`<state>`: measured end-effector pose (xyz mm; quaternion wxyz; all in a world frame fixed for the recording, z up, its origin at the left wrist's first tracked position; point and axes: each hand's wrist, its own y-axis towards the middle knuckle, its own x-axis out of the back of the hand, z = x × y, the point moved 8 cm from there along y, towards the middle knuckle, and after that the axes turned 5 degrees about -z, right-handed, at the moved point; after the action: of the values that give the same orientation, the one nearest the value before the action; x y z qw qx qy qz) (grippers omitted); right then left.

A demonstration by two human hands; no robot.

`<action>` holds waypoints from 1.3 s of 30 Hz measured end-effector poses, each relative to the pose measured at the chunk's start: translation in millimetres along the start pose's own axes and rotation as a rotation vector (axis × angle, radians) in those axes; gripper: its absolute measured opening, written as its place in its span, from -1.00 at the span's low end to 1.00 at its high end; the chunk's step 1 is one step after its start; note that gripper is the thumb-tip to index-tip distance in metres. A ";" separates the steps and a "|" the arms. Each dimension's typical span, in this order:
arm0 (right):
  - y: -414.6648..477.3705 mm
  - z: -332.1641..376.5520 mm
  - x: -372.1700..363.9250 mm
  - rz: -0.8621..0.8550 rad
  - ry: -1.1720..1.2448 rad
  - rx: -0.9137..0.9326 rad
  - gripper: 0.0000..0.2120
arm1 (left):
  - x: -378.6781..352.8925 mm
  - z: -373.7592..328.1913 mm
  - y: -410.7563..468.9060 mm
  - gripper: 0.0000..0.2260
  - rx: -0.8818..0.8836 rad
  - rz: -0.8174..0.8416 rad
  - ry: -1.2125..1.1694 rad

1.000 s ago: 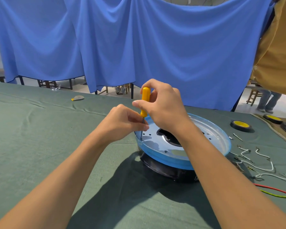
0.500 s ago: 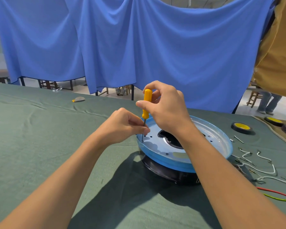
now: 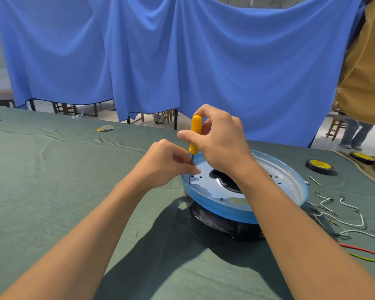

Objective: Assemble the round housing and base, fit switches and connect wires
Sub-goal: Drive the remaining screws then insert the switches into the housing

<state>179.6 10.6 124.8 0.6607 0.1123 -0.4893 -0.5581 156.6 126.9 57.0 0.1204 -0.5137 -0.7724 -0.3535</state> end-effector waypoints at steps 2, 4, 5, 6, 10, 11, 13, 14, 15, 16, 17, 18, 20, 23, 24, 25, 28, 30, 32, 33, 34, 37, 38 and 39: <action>0.4 0.3 -0.6 0.004 -0.013 0.001 -0.71 | 1.9 0.9 -0.2 -0.79 0.005 -0.047 -0.007; 2.1 0.4 -3.6 0.084 0.054 -0.015 -0.76 | 0.8 -1.4 1.2 -0.78 -0.011 0.000 0.019; 2.7 0.0 -5.3 0.137 0.104 -0.028 -0.77 | 0.6 -2.1 2.3 -0.79 -0.016 0.036 0.040; 3.0 -0.6 -6.7 0.182 0.150 -0.039 -0.75 | 0.6 -2.3 3.2 -0.81 -0.018 0.074 0.060; 3.9 -3.5 -1.8 0.125 0.150 -0.058 -0.83 | -4.4 -4.0 2.5 -0.87 -0.023 0.179 0.117; 3.8 -5.4 -0.3 0.086 0.098 -0.066 -0.80 | -5.5 -4.3 2.7 -0.90 -0.022 0.166 0.141; 2.0 -7.3 1.0 0.036 0.023 -0.079 -0.74 | -3.4 -4.6 4.6 -0.93 -0.017 0.084 0.181; 2.2 -8.2 1.8 0.023 0.008 -0.083 -0.72 | -1.5 -4.5 5.4 -0.88 -0.016 0.042 0.176; 3.1 -8.8 2.8 0.026 0.007 -0.084 -0.72 | 0.2 -4.1 5.9 -0.83 -0.016 0.019 0.161; 4.2 -9.1 2.8 0.046 0.029 -0.085 -0.73 | 1.1 -3.1 6.2 -0.79 -0.014 0.017 0.147; 5.0 -8.6 1.5 0.080 0.081 -0.085 -0.75 | 1.1 -2.3 6.2 -0.77 -0.011 0.038 0.142; 5.2 -7.6 -0.5 0.120 0.156 -0.085 -0.77 | 0.4 -1.8 6.4 -0.78 -0.011 0.070 0.142; 4.6 -4.9 -4.8 0.187 0.313 -0.092 -0.76 | -1.5 -2.7 6.6 -0.84 -0.021 0.141 0.153; 5.2 -3.5 -3.1 0.119 0.231 -0.033 -0.82 | -6.0 -6.1 4.1 -0.91 -0.032 0.216 0.159; 5.4 -3.4 -0.2 0.062 0.146 -0.008 -0.87 | -6.6 -6.4 3.7 -0.92 -0.024 0.204 0.155; 5.0 -4.0 2.7 0.009 0.080 0.003 -0.88 | -5.8 -5.6 4.2 -0.95 -0.012 0.164 0.160; 3.2 -4.6 6.0 -0.042 0.010 0.009 -0.81 | 0.0 -2.6 4.4 -0.81 0.001 0.014 0.251; 2.8 -2.2 -0.6 0.054 0.040 0.007 -0.74 | -0.6 -2.7 4.7 -0.69 0.000 0.035 0.275; 3.0 1.4 -4.9 0.137 0.114 -0.001 -0.66 | -0.3 -2.2 5.3 -0.72 0.003 0.103 0.260; 3.9 2.1 -4.6 0.141 0.148 -0.004 -0.67 | -0.9 -1.4 5.5 -0.79 0.003 0.145 0.241; 4.7 1.8 -3.3 0.124 0.159 -0.004 -0.70 | -2.0 -0.9 5.2 -0.85 0.004 0.183 0.218; 3.1 -2.0 0.4 0.044 0.078 -0.001 -0.80 | -5.2 -1.5 3.6 -0.94 -0.005 0.163 0.190; 1.6 -2.6 0.5 0.034 0.057 -0.005 -0.78 | -4.8 -1.4 3.1 -0.95 -0.005 0.115 0.161; 1.1 -2.9 0.1 0.029 0.051 -0.008 -0.77 | -3.7 -0.3 2.9 -0.93 0.000 0.066 0.124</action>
<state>182.5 9.7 124.2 0.6814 0.1164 -0.4717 -0.5473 160.7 124.8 56.4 0.1798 -0.5159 -0.7462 -0.3805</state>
